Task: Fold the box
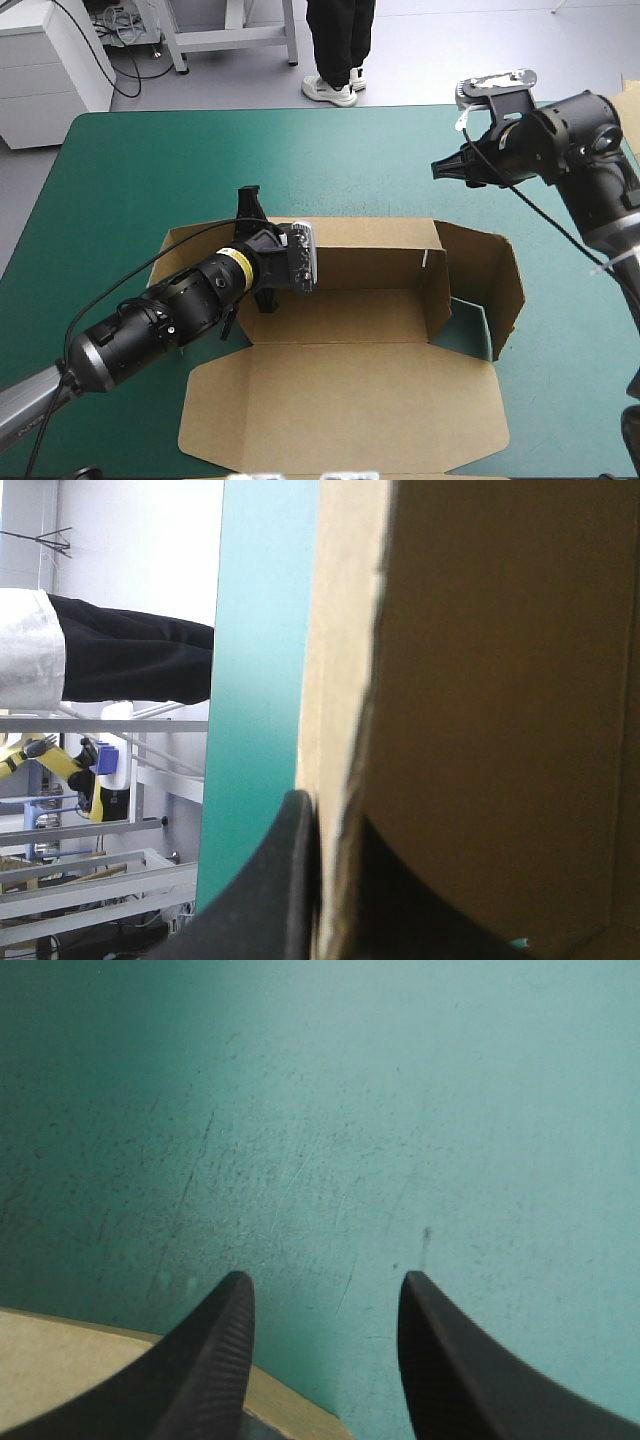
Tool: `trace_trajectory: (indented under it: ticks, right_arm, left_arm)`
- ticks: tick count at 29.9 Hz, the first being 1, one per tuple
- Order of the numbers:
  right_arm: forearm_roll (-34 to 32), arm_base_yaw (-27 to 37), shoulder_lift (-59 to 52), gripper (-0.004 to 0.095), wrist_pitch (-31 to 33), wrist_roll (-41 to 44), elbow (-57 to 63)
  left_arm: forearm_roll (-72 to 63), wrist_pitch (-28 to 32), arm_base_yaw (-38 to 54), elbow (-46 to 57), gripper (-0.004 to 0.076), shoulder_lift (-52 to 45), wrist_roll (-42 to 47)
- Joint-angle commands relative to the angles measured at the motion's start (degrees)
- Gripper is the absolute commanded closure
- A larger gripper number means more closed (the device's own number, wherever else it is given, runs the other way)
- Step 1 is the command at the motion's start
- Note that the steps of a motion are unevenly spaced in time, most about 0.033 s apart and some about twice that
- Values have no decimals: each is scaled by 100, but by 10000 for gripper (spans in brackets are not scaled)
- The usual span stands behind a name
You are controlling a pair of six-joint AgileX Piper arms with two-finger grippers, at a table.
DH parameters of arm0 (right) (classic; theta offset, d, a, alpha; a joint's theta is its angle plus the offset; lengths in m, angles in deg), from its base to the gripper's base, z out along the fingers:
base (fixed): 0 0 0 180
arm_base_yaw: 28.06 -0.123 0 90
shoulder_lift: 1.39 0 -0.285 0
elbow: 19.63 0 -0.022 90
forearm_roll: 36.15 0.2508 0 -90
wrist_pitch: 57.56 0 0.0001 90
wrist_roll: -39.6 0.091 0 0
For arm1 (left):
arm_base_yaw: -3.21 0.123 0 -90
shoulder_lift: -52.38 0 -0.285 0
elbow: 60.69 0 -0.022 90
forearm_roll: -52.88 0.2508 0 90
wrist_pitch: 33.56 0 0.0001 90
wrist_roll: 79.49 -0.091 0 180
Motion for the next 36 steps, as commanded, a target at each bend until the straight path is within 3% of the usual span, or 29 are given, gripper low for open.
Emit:
trace_trajectory:
  ticks: [1,4,10,22,36]
  right_arm:
    - [791,546,58,486,8,-476,-202]
    - [1318,791,283,486,8,-974,-202]
    - [1346,792,616,489,-5,-1731,-202]
    - [1639,792,947,477,15,-1838,-190]
    - [1728,792,363,479,15,-1964,1049]
  left_arm:
    - [-223,-19,-92,-64,732,-95,128]
    - [-222,31,-92,-64,732,-95,128]
    - [-222,31,-92,-64,732,-95,128]
    - [-130,44,-92,-64,732,-64,109]
    - [-71,-2,-92,-64,732,267,109]
